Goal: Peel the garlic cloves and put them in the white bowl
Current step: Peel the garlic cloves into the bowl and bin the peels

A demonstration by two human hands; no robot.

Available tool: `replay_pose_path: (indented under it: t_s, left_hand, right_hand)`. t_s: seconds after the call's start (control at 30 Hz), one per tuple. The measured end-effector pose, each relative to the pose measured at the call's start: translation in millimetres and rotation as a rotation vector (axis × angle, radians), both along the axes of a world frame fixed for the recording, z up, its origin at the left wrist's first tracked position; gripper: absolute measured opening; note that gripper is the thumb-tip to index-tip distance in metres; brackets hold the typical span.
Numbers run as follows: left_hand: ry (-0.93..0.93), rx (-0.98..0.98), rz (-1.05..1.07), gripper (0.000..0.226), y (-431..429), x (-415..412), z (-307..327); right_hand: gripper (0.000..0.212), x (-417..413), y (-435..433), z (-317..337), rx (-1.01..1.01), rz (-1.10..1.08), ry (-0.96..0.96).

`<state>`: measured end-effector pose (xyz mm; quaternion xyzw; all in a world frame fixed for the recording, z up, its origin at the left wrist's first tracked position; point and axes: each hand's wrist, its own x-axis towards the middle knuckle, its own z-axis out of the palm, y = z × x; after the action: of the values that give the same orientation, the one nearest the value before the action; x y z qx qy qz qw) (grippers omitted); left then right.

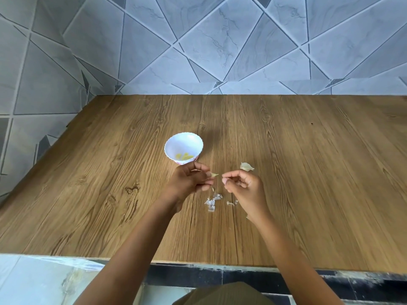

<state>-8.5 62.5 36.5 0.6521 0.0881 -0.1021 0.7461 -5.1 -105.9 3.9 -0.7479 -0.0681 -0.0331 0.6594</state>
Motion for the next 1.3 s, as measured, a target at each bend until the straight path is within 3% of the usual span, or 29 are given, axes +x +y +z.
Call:
replay_pose_path:
  t_s: [0.07,0.17,0.3,0.47,0.57,0.63,0.77,0.97,1.07,1.3]
  left_hand:
    - [0.020,-0.026,-0.009,0.011,1.6,-0.8,-1.8]
    - [0.034,-0.035,-0.028,0.008,1.5,-2.2,-5.4]
    - [0.065,-0.095,-0.063,0.011,1.4,-2.1,-8.0]
    - [0.049,-0.134,-0.130,0.025,6.9,-2.0,-6.9]
    - [0.052,-0.140,-0.156,0.024,9.4,-1.6,-8.0]
    - [0.059,-0.115,-0.144,0.027,9.9,-2.2,-9.0]
    - [0.061,-0.050,-0.093,0.020,9.6,-2.7,-12.2]
    - [0.082,-0.082,-0.055,0.006,4.0,-2.8,-15.3]
    - [0.091,-0.111,-0.070,0.008,5.2,-3.8,-16.0]
    - [0.069,-0.190,-0.125,0.017,5.8,-7.1,-18.8]
  right_hand:
    - [0.005,-0.9,-0.9,-2.9,-0.087,0.028,-0.079]
    - [0.012,-1.4,4.4,-5.2,-0.104,0.059,-0.065]
    - [0.004,-1.1,8.0,-3.2,0.116,0.134,0.125]
    - [0.008,0.5,4.3,0.4,0.385,0.305,0.491]
    - [0.012,-0.8,6.0,0.7,0.517,0.334,0.594]
    - [0.013,-2.3,7.5,-0.2,0.386,0.291,0.514]
    - [0.010,-2.9,8.0,-0.3,0.021,0.131,0.156]
    - [0.010,-3.7,13.8,-3.1,-0.215,0.010,-0.118]
    - [0.012,-3.3,13.8,-3.5,-0.172,0.017,-0.072]
    - [0.020,-1.3,13.5,-2.4,0.204,0.077,0.384]
